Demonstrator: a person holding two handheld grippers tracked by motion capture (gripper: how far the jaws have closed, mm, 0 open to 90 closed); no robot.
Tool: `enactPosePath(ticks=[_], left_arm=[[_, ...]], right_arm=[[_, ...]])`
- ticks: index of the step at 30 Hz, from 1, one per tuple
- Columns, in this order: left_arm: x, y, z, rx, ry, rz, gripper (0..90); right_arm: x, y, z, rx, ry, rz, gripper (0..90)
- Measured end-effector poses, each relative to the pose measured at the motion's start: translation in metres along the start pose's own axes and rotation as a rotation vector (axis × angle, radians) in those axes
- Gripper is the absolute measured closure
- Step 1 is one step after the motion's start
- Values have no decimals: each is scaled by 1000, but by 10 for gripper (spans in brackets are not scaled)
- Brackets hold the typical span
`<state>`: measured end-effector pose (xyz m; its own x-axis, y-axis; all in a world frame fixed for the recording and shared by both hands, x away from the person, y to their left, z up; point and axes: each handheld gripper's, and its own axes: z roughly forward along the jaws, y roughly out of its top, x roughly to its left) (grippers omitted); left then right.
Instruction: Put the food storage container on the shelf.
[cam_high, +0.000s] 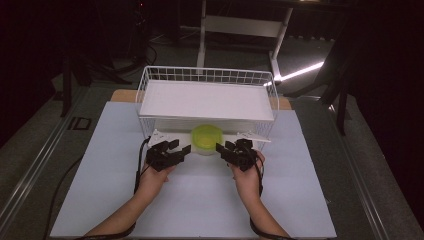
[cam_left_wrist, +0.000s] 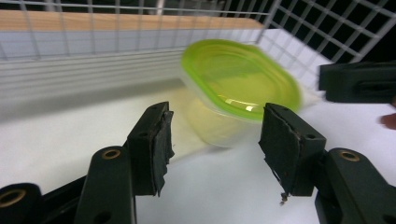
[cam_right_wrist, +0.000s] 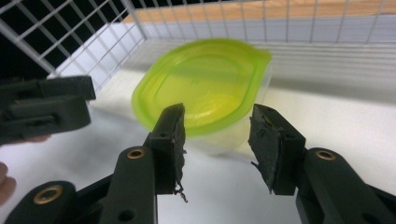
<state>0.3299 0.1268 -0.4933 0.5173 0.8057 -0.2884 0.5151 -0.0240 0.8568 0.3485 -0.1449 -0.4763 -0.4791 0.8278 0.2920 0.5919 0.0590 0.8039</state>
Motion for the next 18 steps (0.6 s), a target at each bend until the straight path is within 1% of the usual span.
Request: enactPosePath(ticks=[2,4,6,7,9,10,12,13,14,15,18], left_arm=[[-1,-3,-6,-15,-26,-9,395],[-1,-8,-12,-19,-41,-36,362],[-1,-12,-17,-10,-65,-36,352],[-2,-14,-19,-5,-68,-27,346],[-1,-18,-24,0,-106,-30,339],[-2,-20,-27,6,-111,-25,316],[-2,-24,-33,18,-154,-17,273],[-3,-27,-36,25,-173,-3,243],[-4,-28,-38,27,-174,9,210],[-5,-30,-41,30,-170,22,201],[-9,-37,-48,59,-180,52,196]], right_arm=[[2,-4,-3,0,-1,-18,570],[3,-9,-5,1,12,-17,575],[4,-14,-6,7,11,-18,579],[4,-16,-7,7,11,-17,580],[5,-19,-7,11,9,-20,589],[5,-21,-7,15,13,-25,592],[6,-25,-5,28,13,-42,599],[7,-26,-5,30,10,-51,606],[7,-27,-4,30,11,-53,610],[7,-27,-4,30,12,-52,613],[9,-26,-4,28,13,-51,639]])
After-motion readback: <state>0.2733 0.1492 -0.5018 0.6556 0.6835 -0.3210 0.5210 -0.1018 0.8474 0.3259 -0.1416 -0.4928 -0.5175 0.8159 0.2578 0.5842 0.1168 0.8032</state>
